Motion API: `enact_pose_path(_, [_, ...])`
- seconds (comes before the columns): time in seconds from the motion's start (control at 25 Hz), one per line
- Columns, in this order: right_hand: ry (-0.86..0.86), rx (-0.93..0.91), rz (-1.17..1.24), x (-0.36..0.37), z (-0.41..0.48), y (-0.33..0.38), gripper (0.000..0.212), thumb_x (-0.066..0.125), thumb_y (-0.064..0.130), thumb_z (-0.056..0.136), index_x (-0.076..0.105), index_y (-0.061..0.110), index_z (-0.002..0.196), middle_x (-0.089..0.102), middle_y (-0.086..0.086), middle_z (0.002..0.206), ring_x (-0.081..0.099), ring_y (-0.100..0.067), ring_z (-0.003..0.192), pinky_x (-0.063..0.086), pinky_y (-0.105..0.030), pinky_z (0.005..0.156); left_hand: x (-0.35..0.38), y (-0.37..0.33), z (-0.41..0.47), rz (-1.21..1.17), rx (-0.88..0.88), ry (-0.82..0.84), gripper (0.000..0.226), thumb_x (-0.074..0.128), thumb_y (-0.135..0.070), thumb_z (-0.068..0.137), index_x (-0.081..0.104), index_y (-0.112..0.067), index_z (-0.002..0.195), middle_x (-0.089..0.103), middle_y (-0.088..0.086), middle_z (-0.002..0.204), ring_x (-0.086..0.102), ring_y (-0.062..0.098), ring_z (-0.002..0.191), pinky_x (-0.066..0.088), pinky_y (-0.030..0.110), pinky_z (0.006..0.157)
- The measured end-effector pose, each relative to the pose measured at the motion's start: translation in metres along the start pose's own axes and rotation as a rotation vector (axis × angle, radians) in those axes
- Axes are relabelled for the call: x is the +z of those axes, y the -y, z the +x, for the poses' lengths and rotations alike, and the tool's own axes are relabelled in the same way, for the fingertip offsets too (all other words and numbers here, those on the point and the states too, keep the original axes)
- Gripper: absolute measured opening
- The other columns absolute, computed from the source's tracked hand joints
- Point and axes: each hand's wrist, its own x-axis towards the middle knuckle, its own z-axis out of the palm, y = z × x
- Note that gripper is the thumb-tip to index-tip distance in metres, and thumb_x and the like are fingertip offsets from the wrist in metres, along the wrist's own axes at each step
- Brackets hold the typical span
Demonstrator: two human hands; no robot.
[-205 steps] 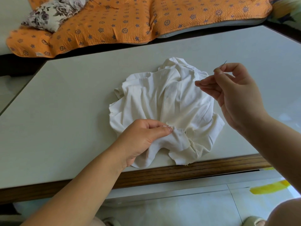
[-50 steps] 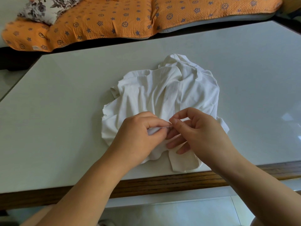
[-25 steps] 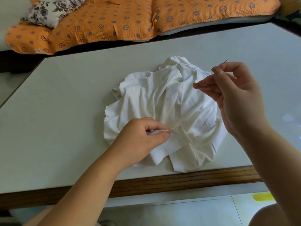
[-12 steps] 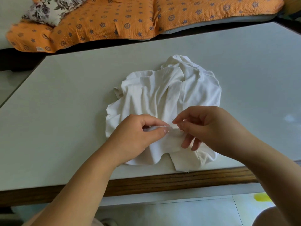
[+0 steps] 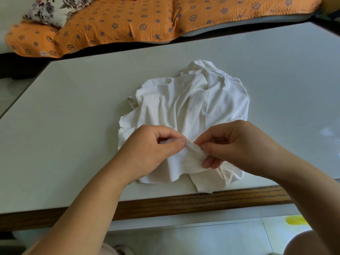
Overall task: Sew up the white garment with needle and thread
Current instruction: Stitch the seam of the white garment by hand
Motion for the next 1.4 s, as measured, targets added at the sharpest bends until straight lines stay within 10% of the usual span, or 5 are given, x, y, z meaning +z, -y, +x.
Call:
enact_pose_path(0.44, [0.031, 0.018, 0.105, 0.002, 0.002, -0.003, 0.018, 0.063, 0.012, 0.092, 0.074, 0.025, 0.087, 0.075, -0.005, 0.069, 0.074, -0.015, 0.067, 0.058, -0.021, 0.073, -0.003, 0.001, 0.000, -0.045, -0.022, 0.038, 0.009, 0.072, -0.035, 0.082, 0.077, -0.033, 0.089, 0.075, -0.019, 0.091, 0.065, -0.006, 0.096, 0.047, 0.022, 0.094])
enact_pose_path(0.84, [-0.067, 0.001, 0.264, 0.015, 0.008, -0.005, 0.016, 0.069, 0.009, 0.088, 0.078, 0.019, 0.081, 0.070, -0.008, 0.067, 0.067, -0.017, 0.058, 0.057, -0.024, 0.057, 0.002, 0.004, 0.002, -0.272, -0.069, 0.035, 0.026, 0.074, -0.039, 0.063, 0.076, -0.022, 0.082, 0.075, -0.004, 0.080, 0.066, 0.003, 0.078, 0.049, 0.016, 0.068])
enact_pose_path(1.4, [-0.182, -0.081, 0.375, 0.028, 0.002, 0.000, 0.008, 0.065, 0.010, 0.091, 0.072, 0.012, 0.086, 0.073, -0.009, 0.069, 0.071, -0.018, 0.057, 0.059, -0.026, 0.058, 0.008, 0.004, 0.003, -0.343, -0.128, 0.013, 0.033, 0.076, -0.038, 0.062, 0.076, -0.016, 0.088, 0.076, 0.006, 0.091, 0.071, 0.015, 0.090, 0.053, 0.026, 0.083])
